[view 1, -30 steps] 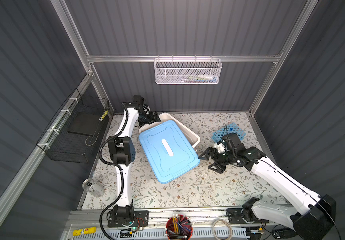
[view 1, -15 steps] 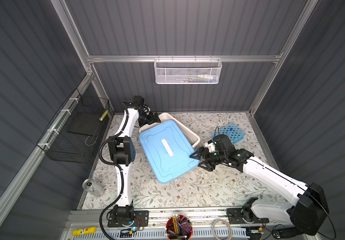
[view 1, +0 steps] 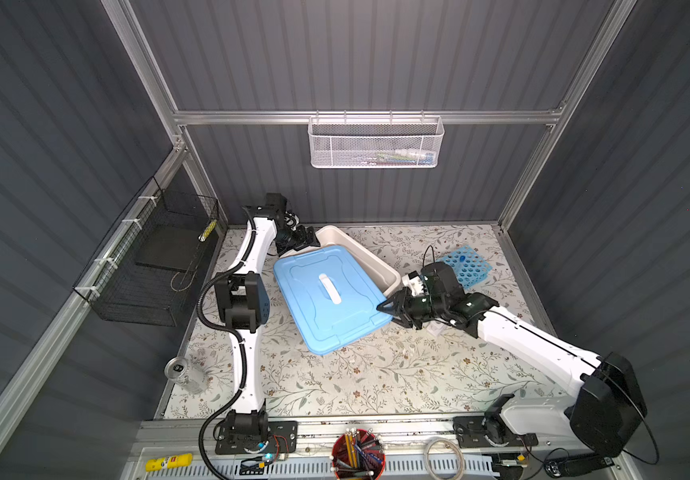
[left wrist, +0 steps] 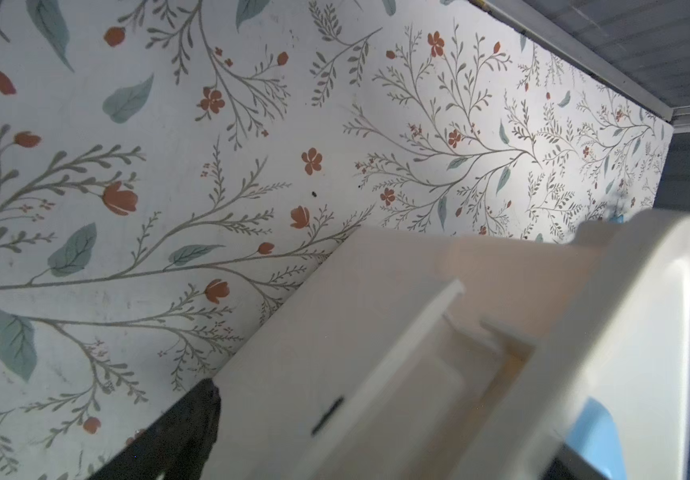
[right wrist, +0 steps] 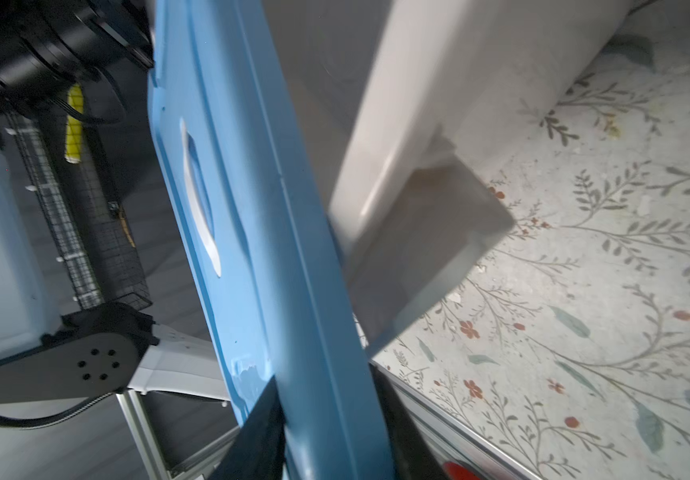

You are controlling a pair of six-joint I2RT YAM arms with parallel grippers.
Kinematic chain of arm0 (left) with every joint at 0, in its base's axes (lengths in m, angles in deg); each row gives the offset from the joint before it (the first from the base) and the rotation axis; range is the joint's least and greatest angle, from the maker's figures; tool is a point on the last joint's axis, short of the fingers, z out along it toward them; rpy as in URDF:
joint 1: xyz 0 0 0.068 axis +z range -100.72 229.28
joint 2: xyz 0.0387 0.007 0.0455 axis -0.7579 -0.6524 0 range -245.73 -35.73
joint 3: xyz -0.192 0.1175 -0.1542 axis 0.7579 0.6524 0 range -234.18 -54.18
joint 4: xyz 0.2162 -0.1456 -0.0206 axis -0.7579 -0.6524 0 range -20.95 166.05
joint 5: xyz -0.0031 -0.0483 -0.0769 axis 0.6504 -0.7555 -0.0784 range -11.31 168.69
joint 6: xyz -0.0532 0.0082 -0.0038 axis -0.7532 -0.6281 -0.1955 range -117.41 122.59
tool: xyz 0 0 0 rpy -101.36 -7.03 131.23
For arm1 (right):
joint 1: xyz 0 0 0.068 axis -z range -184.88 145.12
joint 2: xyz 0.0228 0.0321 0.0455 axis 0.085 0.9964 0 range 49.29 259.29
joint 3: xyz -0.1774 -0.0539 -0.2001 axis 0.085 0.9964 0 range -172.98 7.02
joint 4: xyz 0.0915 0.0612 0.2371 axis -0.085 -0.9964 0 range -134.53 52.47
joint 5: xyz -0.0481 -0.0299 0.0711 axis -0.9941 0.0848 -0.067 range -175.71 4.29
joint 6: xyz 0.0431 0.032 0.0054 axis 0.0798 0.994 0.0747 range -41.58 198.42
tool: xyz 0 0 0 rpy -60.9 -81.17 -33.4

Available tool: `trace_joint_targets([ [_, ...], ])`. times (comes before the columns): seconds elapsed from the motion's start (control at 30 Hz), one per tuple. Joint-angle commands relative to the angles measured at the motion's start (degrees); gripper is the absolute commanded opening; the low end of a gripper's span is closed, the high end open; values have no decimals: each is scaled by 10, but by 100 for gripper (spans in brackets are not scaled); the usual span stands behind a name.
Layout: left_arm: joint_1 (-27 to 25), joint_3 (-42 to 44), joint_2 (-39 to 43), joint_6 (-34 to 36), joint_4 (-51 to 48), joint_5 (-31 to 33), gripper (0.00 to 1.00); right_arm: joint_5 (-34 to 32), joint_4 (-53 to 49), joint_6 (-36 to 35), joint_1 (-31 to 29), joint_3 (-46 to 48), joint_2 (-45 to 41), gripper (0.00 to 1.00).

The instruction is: Organize the chemistry lab equipment

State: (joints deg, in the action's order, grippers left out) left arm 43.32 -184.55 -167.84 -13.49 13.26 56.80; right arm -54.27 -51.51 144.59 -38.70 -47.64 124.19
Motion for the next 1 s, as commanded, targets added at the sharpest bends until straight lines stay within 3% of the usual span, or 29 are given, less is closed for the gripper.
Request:
trace_joint_targets([
  [0.0,-1,15,27,0,-20,-8,97,10,-25,-21,30,-29,1,28],
  [0.17,-1,15,29,-1,-30,-11,97,44,-68,-74,72,-83,22,23],
  [0.43,-1,41,64,-20,-43,-31,96,81,-238,-276,140,-217,94,21],
  [0.63,-1,108,127,-63,-31,-52,96,111,-270,-344,159,-270,166,20],
  [0.77,1,86,133,-79,-30,-53,97,131,-263,-356,172,-281,192,19],
  [0.97,15,80,125,-124,13,-112,99,152,-279,-387,212,-281,191,18],
])
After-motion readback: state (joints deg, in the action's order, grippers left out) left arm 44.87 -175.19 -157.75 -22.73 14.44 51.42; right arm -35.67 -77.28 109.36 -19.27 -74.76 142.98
